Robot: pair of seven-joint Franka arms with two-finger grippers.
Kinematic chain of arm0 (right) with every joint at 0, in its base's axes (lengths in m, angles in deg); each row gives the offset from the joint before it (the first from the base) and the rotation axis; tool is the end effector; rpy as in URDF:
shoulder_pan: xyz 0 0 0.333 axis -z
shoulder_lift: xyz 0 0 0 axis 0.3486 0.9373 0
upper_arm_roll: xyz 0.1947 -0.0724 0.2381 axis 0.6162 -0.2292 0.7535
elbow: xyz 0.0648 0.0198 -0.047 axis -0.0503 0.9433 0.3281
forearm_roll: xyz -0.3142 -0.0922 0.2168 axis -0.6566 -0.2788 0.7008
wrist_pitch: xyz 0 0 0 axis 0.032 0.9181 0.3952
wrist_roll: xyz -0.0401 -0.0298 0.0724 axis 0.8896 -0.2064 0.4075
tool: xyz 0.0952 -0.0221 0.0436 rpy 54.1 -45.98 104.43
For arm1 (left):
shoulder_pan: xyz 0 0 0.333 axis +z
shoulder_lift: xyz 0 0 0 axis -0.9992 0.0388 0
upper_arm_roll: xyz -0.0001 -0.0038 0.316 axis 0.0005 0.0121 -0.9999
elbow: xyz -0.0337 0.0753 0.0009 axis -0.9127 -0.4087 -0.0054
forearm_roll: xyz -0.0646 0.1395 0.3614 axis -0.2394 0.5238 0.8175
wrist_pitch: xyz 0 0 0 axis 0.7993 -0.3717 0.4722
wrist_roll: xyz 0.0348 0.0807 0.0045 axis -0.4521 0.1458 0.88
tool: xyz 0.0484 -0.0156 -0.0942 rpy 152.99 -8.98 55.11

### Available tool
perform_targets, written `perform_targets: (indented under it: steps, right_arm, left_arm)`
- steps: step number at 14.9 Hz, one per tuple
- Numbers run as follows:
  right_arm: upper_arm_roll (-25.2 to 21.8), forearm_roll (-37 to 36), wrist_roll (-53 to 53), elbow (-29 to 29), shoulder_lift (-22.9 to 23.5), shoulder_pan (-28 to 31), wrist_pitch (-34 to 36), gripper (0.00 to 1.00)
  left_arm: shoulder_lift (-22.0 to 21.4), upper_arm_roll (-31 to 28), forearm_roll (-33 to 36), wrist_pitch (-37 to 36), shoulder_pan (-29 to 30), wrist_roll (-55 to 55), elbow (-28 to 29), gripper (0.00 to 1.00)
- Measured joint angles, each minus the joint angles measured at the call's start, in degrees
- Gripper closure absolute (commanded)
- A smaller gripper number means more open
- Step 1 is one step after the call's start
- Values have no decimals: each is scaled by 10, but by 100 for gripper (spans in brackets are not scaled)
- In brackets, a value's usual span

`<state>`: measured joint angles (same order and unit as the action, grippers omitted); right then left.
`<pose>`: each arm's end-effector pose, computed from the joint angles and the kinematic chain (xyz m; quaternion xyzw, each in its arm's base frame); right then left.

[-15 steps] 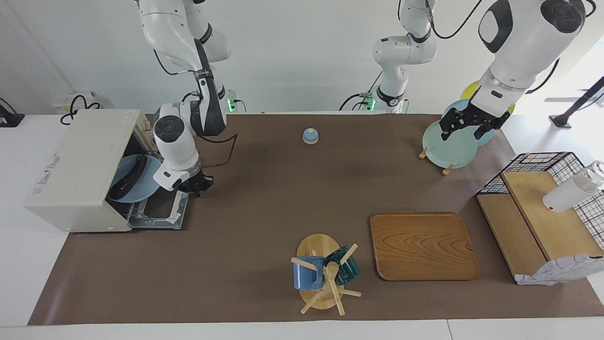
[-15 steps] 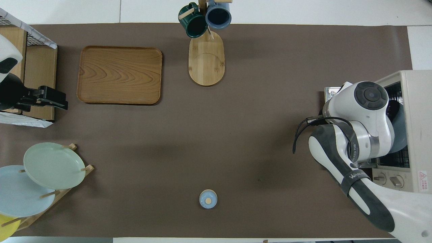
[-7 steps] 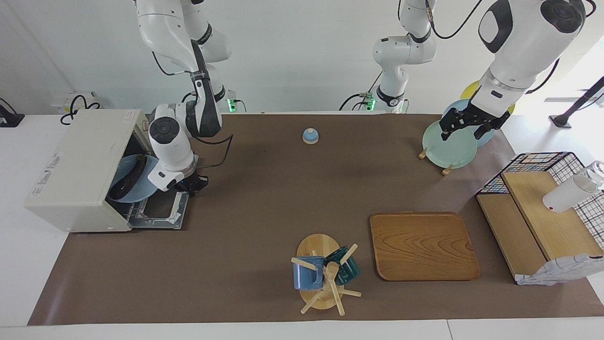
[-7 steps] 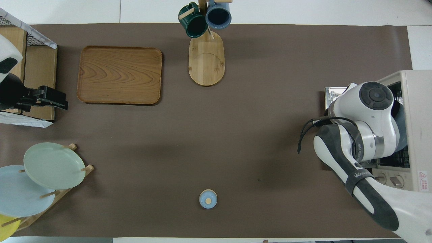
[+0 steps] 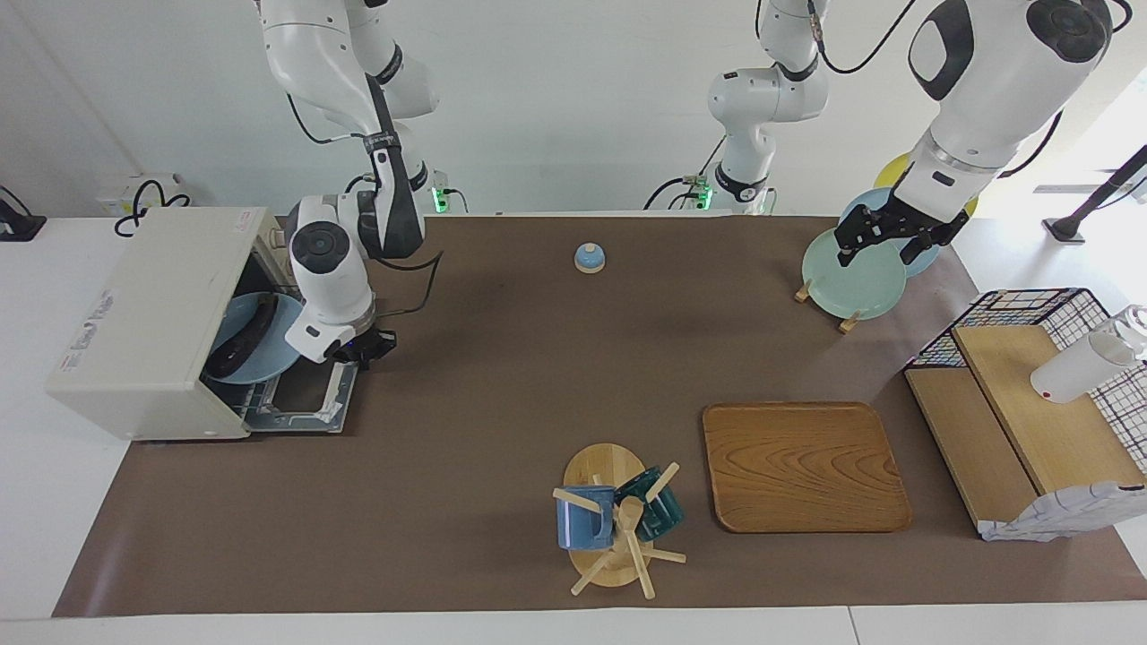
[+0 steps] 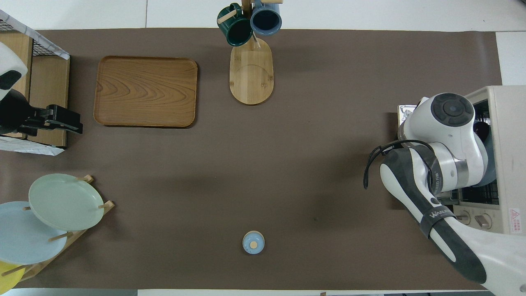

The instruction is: Put eggplant into oven

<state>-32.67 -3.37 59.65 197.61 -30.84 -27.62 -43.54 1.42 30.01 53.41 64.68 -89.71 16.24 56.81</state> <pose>0.5581 0.0358 0.3349 0.9868 0.1208 -0.0787 0.0740 0.5534 -0.0562 0.5961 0.9993 -0.0199 -0.0297 0.0080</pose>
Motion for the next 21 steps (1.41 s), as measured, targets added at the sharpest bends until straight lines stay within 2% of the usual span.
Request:
perform_targets:
  steps: [2, 5, 8, 15, 18, 21]
  right_arm:
    - [-2, 0, -36, -58, -12, 10, 87, 100]
    - [-4, -1, -95, -107, -36, 50, 150, 100]
    - [-8, -2, -133, -115, -51, 78, 159, 100]
    - [-14, -9, -171, -118, -64, 93, 177, 100]
    - [-15, -11, -210, -118, -71, 127, 181, 94]
    - [-11, -7, -215, -121, -77, 131, 182, 77]
  left_arm:
    - [0, 0, 0, 0, 0, 0, 0, 0]
    - [0, 0, 0, 0, 0, 0, 0, 0]
    - [0, 0, 0, 0, 0, 0, 0, 0]
    - [0, 0, 0, 0, 0, 0, 0, 0]
    - [0, 0, 0, 0, 0, 0, 0, 0]
    - [0, 0, 0, 0, 0, 0, 0, 0]
